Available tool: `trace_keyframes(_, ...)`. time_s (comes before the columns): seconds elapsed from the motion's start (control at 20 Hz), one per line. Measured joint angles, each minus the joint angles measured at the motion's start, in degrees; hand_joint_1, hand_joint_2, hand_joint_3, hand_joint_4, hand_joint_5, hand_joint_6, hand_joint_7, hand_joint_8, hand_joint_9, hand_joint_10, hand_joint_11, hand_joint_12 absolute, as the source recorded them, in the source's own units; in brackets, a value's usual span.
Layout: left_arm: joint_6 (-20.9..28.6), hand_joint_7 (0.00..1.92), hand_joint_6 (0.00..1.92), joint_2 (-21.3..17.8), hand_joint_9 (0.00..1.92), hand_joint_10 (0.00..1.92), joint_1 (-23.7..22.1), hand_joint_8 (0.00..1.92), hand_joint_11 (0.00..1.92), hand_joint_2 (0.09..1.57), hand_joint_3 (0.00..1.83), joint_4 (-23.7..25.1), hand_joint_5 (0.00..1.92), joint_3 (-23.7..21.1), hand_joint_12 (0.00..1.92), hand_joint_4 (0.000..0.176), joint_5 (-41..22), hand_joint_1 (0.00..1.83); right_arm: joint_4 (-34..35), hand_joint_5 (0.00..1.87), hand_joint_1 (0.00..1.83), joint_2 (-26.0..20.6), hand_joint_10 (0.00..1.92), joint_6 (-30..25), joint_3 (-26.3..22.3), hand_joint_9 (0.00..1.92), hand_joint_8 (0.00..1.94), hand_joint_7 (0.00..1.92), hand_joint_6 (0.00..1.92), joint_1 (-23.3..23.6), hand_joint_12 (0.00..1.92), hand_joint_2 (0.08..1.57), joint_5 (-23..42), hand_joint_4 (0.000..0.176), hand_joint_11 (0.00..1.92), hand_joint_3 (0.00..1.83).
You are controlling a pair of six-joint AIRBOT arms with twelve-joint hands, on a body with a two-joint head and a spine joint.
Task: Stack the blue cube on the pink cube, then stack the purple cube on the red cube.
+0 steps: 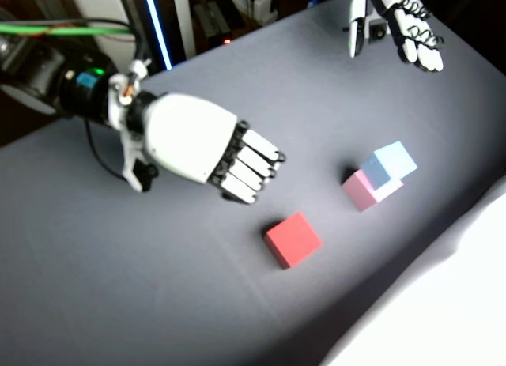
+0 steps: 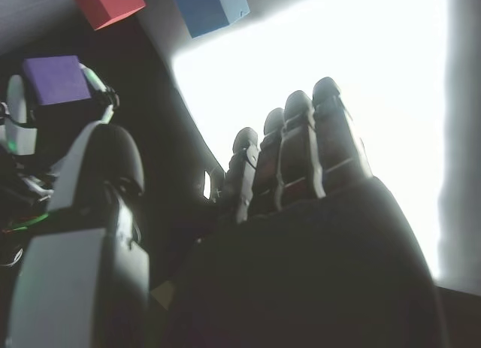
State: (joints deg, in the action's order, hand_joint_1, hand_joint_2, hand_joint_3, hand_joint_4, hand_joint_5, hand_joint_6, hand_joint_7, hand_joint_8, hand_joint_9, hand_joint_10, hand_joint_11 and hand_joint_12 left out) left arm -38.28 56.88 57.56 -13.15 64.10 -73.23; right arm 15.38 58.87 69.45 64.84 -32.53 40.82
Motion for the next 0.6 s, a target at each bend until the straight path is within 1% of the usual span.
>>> trace_keyframes(0.05, 0.0, 0.00, 0.00, 0.0, 0.00, 0.00, 0.1, 0.00, 0.00, 1.33, 0.00, -0.2, 0.00, 0.0, 0.00, 0.028, 0.0, 0.78, 0.7, 0.63, 1.20, 0.3, 1.56, 1.2, 0.6, 0.89, 1.54, 0.81, 1.27, 1.0, 1.91, 1.27, -0.6, 0.000, 0.88, 0.00)
trace_keyframes(0.1, 0.0, 0.00, 0.00, 0.1, 0.00, 0.00, 0.5, 0.00, 0.00, 1.33, 0.00, -0.5, 0.00, 0.0, 0.00, 0.007, 0.0, 0.78, 2.4, 0.64, 1.18, 1.2, 1.85, 4.1, 1.9, 0.83, 1.55, 0.70, 1.42, 3.1, 1.92, 1.29, -2.4, 0.000, 0.91, 0.00)
trace_keyframes(0.15, 0.0, 0.00, 0.00, 0.1, 0.00, 0.00, 0.5, 0.00, 0.00, 1.33, 0.00, -0.5, 0.00, 0.0, 0.00, 0.003, 0.2, 0.78, 3.2, 0.64, 1.17, 1.6, 1.91, 5.0, 2.6, 0.87, 1.54, 0.69, 1.45, 3.9, 1.92, 1.29, -3.3, 0.000, 0.97, 0.00)
trace_keyframes(0.2, 0.2, 0.00, 0.00, 0.2, 0.00, 0.00, 0.5, 0.00, 0.00, 1.33, 0.00, -0.5, 0.00, 0.0, 0.00, 0.000, 0.4, 0.81, 5.4, 0.66, 1.09, 3.0, 1.92, 8.0, 4.8, 1.13, 1.79, 0.92, 1.44, 6.3, 1.92, 1.29, -6.2, 0.000, 1.21, 0.00)
trace_keyframes(0.25, 0.2, 0.00, 0.00, 0.2, 0.00, 0.00, 0.5, 0.00, 0.00, 1.33, 0.00, -0.5, 0.00, 0.0, 0.00, 0.000, 0.4, 0.81, 5.4, 0.66, 1.09, 3.0, 1.92, 8.0, 4.8, 1.13, 1.79, 0.92, 1.44, 6.3, 1.92, 1.29, -6.2, 0.000, 1.21, 0.00)
trace_keyframes(0.3, 0.3, 0.00, 0.00, 0.3, 0.00, 0.00, 0.5, 0.00, 0.00, 1.33, 0.00, -0.5, 0.00, 0.1, 0.00, 0.007, 0.3, 0.79, 7.1, 0.63, 1.15, 4.1, 1.90, 9.4, 6.5, 1.05, 1.63, 0.72, 1.48, 7.7, 1.92, 1.30, -7.7, 0.000, 1.15, 0.00)
trace_keyframes(0.35, 0.3, 0.00, 0.00, 0.5, 0.00, 0.00, 0.5, 0.00, 0.00, 1.33, 0.00, -0.6, 0.00, 0.1, 0.00, 0.021, 0.3, 0.77, 8.1, 0.63, 1.17, 4.8, 1.88, 10.3, 7.6, 1.04, 1.56, 0.69, 1.46, 8.3, 1.92, 1.29, -8.6, 0.000, 1.13, 0.00)
trace_keyframes(0.4, 0.4, 0.00, 0.00, 0.8, 0.00, 0.00, 0.5, 0.00, 0.00, 1.32, 0.00, -0.6, 0.00, 0.2, 0.00, 0.044, 0.3, 0.75, 9.0, 0.65, 1.09, 5.4, 1.91, 10.4, 8.9, 1.05, 1.76, 0.83, 1.46, 8.8, 1.92, 1.30, -9.7, 0.000, 1.14, 0.00)
trace_keyframes(0.45, 0.5, 0.00, 0.00, 1.0, 0.00, 0.00, 0.5, 0.00, 0.00, 1.32, 0.00, -0.6, 0.00, 0.3, 0.00, 0.042, 0.5, 0.74, 9.4, 0.60, 1.15, 6.0, 1.83, 10.6, 9.9, 0.88, 1.75, 0.72, 1.32, 8.9, 1.92, 1.31, -10.1, 0.000, 0.97, 0.00)
trace_keyframes(0.5, 0.8, 0.00, 0.00, 1.1, 0.00, 0.00, 0.6, 0.00, 0.00, 1.32, 0.00, -0.6, 0.00, 0.4, 0.00, 0.036, 0.6, 0.76, 10.3, 0.61, 1.16, 7.0, 1.90, 11.0, 11.3, 0.93, 1.64, 0.66, 1.46, 9.3, 1.92, 1.31, -11.5, 0.000, 1.05, 0.00)
trace_keyframes(0.55, 1.0, 0.00, 0.00, 1.2, 0.00, 0.00, 0.6, 0.00, 0.00, 1.32, 0.00, -0.5, 0.00, 0.5, 0.00, 0.030, 0.5, 0.76, 10.7, 0.66, 1.17, 7.7, 1.78, 11.2, 12.2, 0.64, 1.72, 0.66, 1.28, 9.6, 1.92, 1.30, -12.2, 0.000, 0.72, 0.00)
trace_keyframes(0.6, 1.1, 0.00, 0.00, 1.4, 0.00, 0.00, 0.6, 0.00, 0.00, 1.31, 0.00, -0.2, 0.00, 0.9, 0.00, 0.038, 0.4, 0.75, 11.4, 0.65, 1.18, 8.7, 1.67, 11.5, 13.5, 0.65, 1.67, 0.71, 1.27, 9.7, 1.92, 1.29, -12.9, 0.000, 0.67, 0.00)
